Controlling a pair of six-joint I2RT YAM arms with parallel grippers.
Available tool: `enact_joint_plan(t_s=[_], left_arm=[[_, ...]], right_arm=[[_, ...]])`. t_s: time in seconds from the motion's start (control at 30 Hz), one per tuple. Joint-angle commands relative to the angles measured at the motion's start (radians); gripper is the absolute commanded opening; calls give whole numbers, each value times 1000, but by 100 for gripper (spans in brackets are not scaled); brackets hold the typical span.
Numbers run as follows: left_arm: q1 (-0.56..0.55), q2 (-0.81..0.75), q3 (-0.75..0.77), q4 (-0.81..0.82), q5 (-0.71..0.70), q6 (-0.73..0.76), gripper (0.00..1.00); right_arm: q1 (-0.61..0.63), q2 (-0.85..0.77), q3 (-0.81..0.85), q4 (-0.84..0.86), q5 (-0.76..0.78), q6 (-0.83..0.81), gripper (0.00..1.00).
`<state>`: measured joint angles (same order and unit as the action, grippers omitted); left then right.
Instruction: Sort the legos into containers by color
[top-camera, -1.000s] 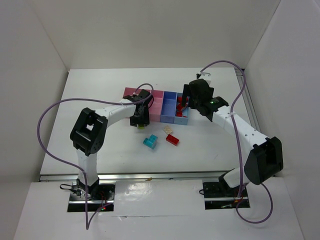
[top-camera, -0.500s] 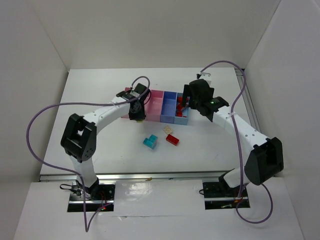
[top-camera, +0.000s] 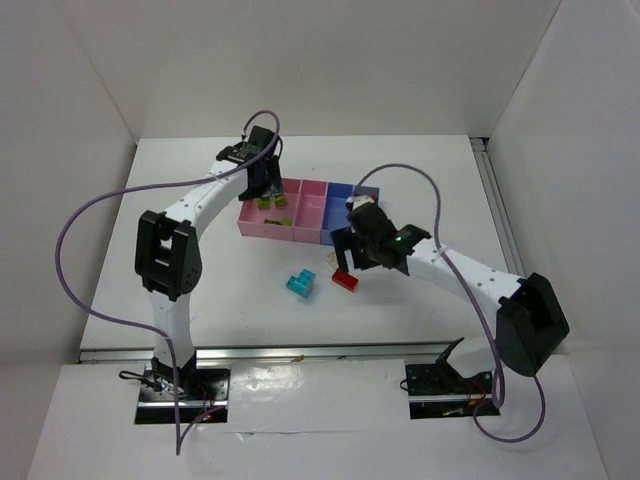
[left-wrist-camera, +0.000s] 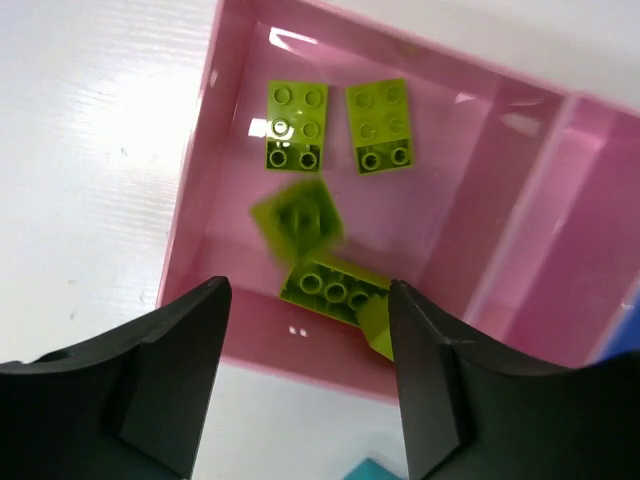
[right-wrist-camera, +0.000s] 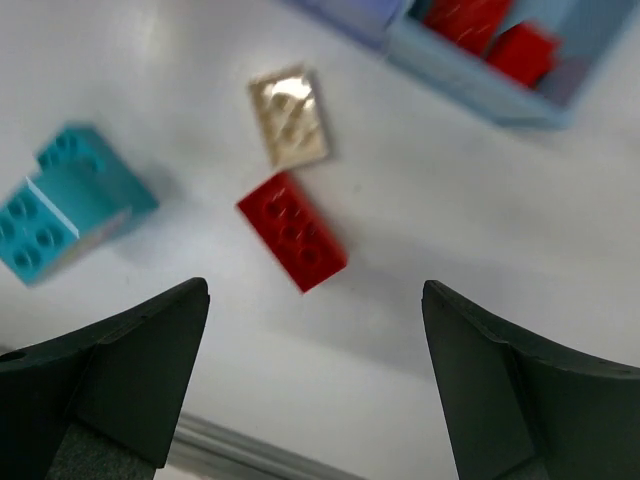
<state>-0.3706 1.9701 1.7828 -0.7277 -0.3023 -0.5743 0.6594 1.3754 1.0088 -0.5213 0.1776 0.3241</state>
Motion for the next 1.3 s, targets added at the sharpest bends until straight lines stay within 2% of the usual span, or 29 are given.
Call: enact_joint_plan(t_s=[0.0, 0.1, 0.47, 0.7, 0.73, 0.83, 1.1, 1.2, 1.27], left_arm=[[9, 61, 52, -58, 24, 37, 77], [18, 56, 61, -58, 43, 37, 87], [18, -197, -31, -76, 150, 37, 86], [-10, -327, -138, -133, 213, 63, 83], [-19, -339, -170, -133, 213, 77, 83], [-47, -388, -248, -144, 213, 99, 85], [-89, -467, -402, -116, 215, 122, 92], [-129, -488, -447, -104, 230, 122, 100], [-158, -488, -462, -95, 230, 131, 100]], right_arm=[[72, 31, -41, -5, -62, -75, 94], [85, 89, -52, 21, -99, -126, 94], [85, 327, -10, 154, -61, -198, 90], [94, 327, -30, 210, -61, -171, 66], [103, 318, -30, 210, -61, -171, 57], [103, 281, -30, 175, -52, -151, 40], [77, -13, -49, 158, 135, -62, 39], [24, 11, 22, 135, 148, -51, 39], [-6, 46, 65, 135, 166, -42, 39]])
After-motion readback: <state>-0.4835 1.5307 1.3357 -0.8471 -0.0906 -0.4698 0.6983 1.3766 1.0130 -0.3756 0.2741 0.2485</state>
